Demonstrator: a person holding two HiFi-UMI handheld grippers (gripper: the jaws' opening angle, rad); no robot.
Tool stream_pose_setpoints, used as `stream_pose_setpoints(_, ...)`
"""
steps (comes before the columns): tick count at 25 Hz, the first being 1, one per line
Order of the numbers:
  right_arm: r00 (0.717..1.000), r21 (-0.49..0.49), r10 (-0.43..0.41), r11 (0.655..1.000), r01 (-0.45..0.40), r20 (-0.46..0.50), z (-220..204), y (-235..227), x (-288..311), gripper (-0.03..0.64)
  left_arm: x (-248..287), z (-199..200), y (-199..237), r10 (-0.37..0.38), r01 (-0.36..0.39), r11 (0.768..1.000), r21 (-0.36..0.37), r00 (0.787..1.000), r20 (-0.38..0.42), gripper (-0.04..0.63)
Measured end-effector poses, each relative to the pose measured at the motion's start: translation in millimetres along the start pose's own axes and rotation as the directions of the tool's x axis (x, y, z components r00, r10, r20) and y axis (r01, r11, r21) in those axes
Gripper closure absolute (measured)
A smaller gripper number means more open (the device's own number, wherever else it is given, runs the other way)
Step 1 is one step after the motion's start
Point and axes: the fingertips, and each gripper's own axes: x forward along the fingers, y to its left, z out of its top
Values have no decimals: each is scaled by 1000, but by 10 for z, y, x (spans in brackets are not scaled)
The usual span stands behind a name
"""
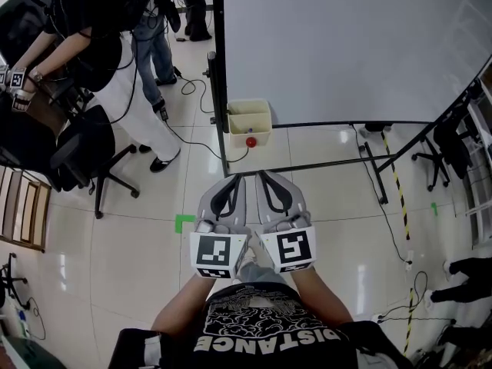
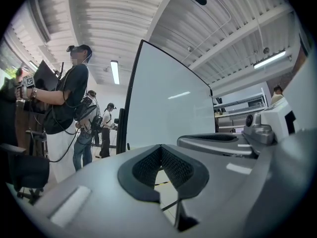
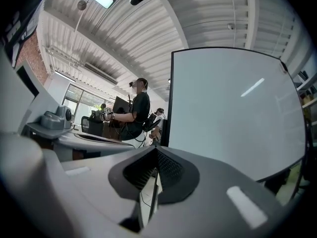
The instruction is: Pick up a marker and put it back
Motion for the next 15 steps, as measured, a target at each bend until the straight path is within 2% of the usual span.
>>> stream_pose_setpoints(15,1000,18,-14,1000,14,0,25,92,-263,617,-249,9,-139,-13,13,1000,0,1000,4,589)
